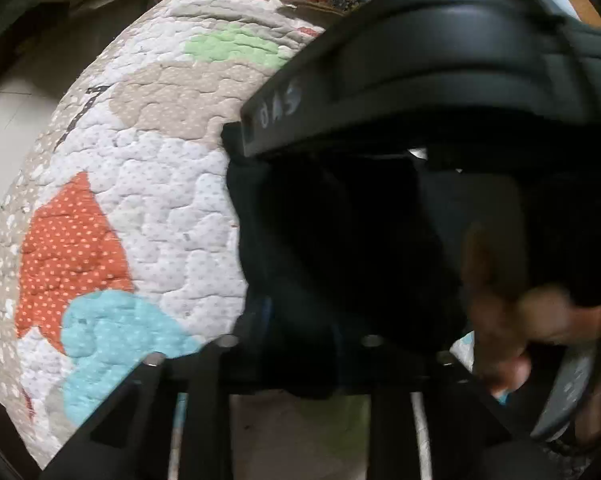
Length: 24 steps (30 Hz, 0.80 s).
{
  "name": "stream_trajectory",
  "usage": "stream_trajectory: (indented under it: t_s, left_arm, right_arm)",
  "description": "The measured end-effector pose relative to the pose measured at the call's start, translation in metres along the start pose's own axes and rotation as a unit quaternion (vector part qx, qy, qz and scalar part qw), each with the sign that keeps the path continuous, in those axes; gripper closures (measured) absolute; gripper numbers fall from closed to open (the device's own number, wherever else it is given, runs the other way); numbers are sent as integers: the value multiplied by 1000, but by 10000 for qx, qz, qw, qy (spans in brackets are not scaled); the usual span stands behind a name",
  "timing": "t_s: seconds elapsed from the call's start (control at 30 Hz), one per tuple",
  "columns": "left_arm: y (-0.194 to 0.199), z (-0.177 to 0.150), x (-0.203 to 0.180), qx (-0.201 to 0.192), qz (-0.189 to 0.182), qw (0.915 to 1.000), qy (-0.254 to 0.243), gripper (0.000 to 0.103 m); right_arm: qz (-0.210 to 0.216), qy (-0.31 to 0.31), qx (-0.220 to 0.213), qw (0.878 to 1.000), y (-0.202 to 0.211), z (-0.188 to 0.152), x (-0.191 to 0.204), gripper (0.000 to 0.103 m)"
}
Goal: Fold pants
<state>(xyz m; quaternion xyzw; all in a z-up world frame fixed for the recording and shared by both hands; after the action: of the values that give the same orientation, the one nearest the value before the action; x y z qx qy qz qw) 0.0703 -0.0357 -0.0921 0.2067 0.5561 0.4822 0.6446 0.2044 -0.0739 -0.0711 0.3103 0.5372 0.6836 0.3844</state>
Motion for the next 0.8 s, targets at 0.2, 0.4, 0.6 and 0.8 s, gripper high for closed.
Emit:
stream_trajectory:
  t_s: [0.2,0.4,0.6,0.8]
  left_arm:
    - [18,1,26,71,-295,9991,289,86]
    - [61,6,86,-165,-137,9967,781,86]
    - [77,0,134,-30,31,9916,1292,66]
    - [96,-19,138,87,-188,9917,1266,53]
  right_arm:
    - [261,-424,-3,9988,3,4,3,87]
    - [619,-384,-73,9973,8,27,39,87]
    - [884,-339,-217,9953,-3,55,90,58]
    - [1374,-1122,-891,9801,37,32,21,47]
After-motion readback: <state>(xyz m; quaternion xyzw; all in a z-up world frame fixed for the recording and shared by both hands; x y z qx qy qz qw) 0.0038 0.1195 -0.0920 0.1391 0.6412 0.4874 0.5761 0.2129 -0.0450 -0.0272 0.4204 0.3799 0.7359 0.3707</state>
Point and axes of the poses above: each gripper's, at about its wrist camera, not at the fingertips, and y roughly against the way its jaws point, x to its left, z to its top, the point moved 1 cm from there along -y, roughly the way its jaws point, and after that the axes turned 3 degrees about -z, right-handed, at the moved point
